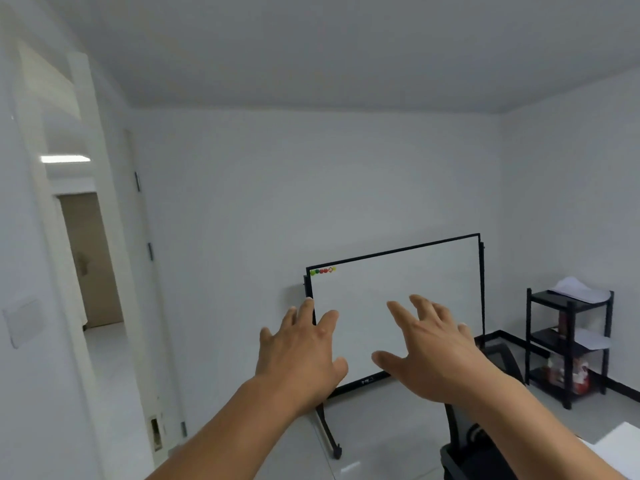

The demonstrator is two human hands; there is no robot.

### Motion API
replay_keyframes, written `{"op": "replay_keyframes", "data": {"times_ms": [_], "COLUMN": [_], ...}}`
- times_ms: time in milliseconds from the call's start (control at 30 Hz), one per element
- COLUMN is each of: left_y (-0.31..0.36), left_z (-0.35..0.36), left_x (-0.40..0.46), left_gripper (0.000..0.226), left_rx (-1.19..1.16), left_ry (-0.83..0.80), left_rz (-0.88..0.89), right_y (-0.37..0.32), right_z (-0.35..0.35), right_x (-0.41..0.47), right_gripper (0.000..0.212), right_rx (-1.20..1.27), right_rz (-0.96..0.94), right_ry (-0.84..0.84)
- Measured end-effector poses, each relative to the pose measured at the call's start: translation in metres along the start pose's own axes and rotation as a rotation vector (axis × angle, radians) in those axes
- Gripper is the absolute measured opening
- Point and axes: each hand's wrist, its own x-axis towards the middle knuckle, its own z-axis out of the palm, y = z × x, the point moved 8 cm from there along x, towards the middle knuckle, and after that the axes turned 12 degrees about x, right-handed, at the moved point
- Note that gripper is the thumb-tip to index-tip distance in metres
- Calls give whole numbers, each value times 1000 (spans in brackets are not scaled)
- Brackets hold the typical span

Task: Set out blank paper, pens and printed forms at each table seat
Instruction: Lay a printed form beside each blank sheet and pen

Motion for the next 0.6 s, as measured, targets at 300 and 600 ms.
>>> {"op": "replay_keyframes", "data": {"times_ms": [300, 600], "left_y": [-17, -34], "left_z": [76, 150], "left_x": [199, 413], "left_gripper": [78, 78], "left_rx": [-38, -50], "left_ry": [20, 14], "left_rz": [60, 230], "right_y": [50, 77], "right_z": [50, 100], "right_x": [186, 377], "right_gripper": [92, 92], "right_rx": [-49, -88], "right_rz": [81, 213], "right_ry": [27, 77]}}
